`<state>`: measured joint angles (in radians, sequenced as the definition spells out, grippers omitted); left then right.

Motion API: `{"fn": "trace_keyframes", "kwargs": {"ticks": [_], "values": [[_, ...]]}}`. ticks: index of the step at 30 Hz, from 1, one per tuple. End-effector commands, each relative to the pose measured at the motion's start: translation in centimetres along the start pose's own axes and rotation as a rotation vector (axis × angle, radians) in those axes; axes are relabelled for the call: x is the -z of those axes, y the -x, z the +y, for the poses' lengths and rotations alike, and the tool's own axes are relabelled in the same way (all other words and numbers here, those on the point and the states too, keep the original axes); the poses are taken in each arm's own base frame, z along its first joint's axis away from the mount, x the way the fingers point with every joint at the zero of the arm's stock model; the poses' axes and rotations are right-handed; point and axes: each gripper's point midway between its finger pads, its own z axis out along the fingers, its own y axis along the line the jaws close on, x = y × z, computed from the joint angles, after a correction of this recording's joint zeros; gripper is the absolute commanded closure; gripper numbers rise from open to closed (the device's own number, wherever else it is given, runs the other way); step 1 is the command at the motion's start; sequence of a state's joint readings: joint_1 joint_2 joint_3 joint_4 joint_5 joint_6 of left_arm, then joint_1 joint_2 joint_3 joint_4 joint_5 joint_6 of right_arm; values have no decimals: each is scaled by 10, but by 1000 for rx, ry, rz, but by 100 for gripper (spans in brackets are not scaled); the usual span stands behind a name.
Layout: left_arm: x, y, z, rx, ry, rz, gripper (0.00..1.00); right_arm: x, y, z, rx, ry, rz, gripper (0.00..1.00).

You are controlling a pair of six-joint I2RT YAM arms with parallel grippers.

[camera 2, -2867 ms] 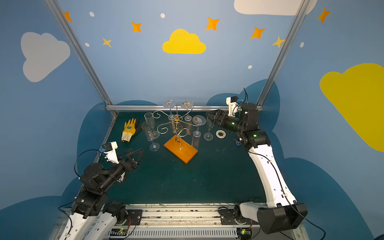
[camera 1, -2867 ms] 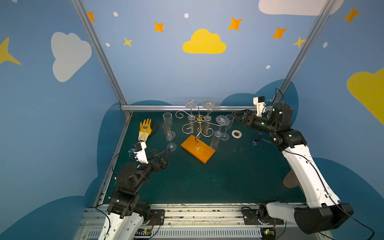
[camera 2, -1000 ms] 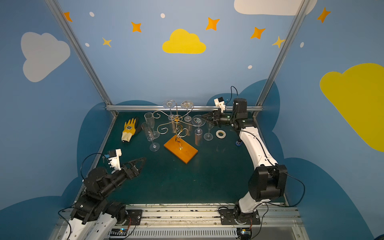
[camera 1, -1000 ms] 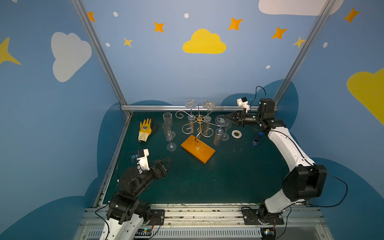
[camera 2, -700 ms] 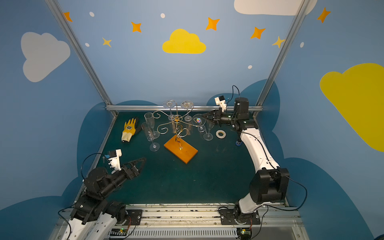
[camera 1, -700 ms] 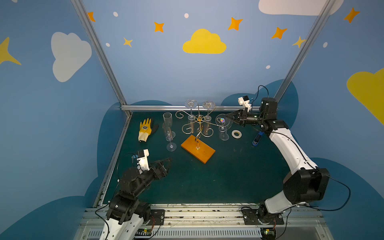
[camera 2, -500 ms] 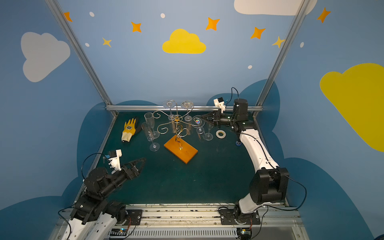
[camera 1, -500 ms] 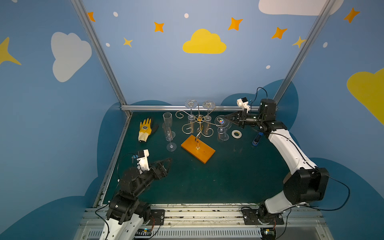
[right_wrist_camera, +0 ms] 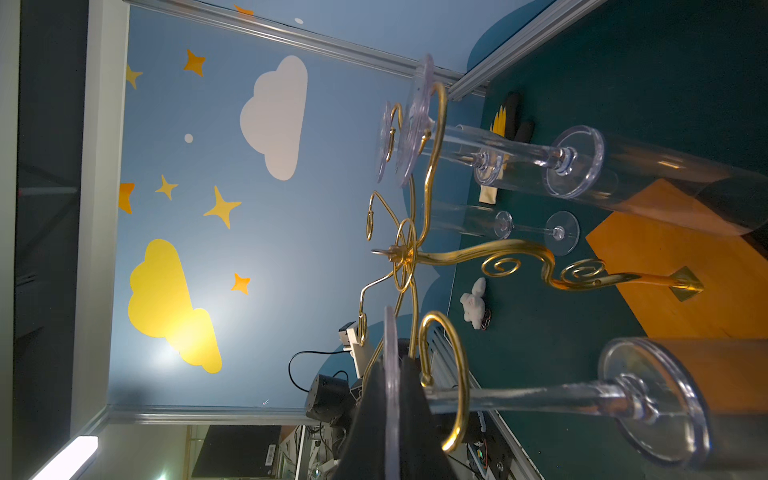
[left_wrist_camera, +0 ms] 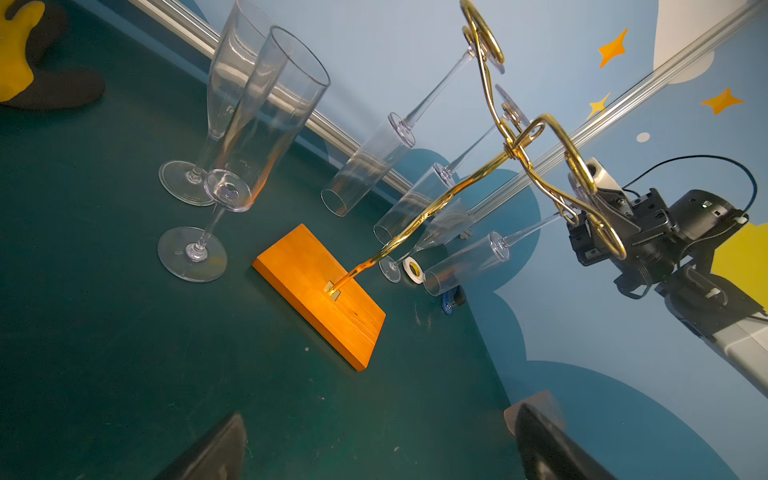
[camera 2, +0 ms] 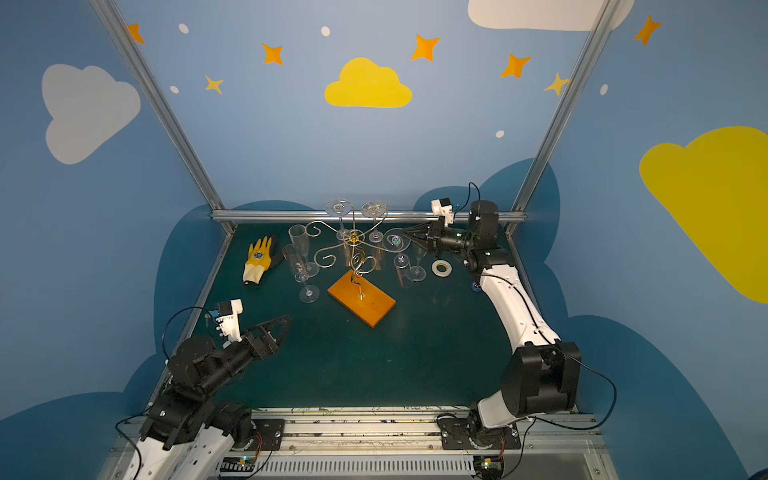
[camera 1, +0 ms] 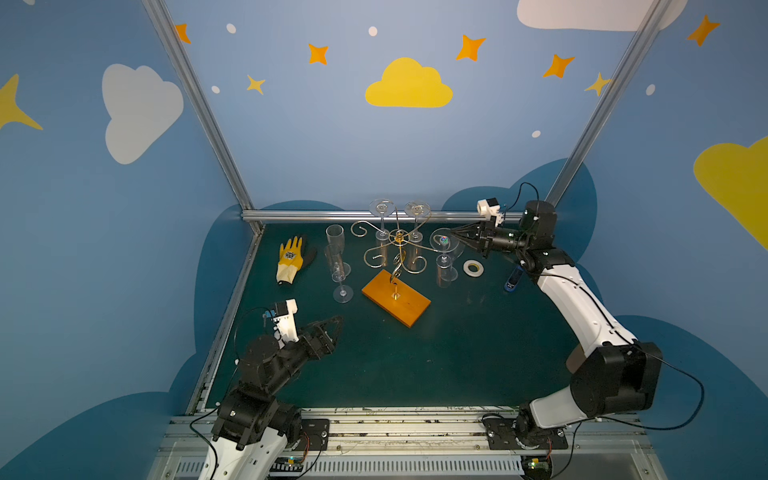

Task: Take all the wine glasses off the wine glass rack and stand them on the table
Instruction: 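Close the right gripper on the stem of the hanging clear glass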

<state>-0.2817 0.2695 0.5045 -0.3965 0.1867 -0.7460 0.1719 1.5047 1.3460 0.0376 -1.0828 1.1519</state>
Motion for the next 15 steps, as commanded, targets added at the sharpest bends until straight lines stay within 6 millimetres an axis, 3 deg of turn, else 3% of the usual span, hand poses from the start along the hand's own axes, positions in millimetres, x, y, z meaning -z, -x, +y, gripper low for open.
{"fn": "trace_keyframes", "kwargs": {"ticks": [1,15], "values": [[4,3,-3,-14,-6,-16,1,3,4,23,1,61,-30,100],[10,5,1,-36,13,-48,1,8,-7,26,-73,62,-83,100]]}}
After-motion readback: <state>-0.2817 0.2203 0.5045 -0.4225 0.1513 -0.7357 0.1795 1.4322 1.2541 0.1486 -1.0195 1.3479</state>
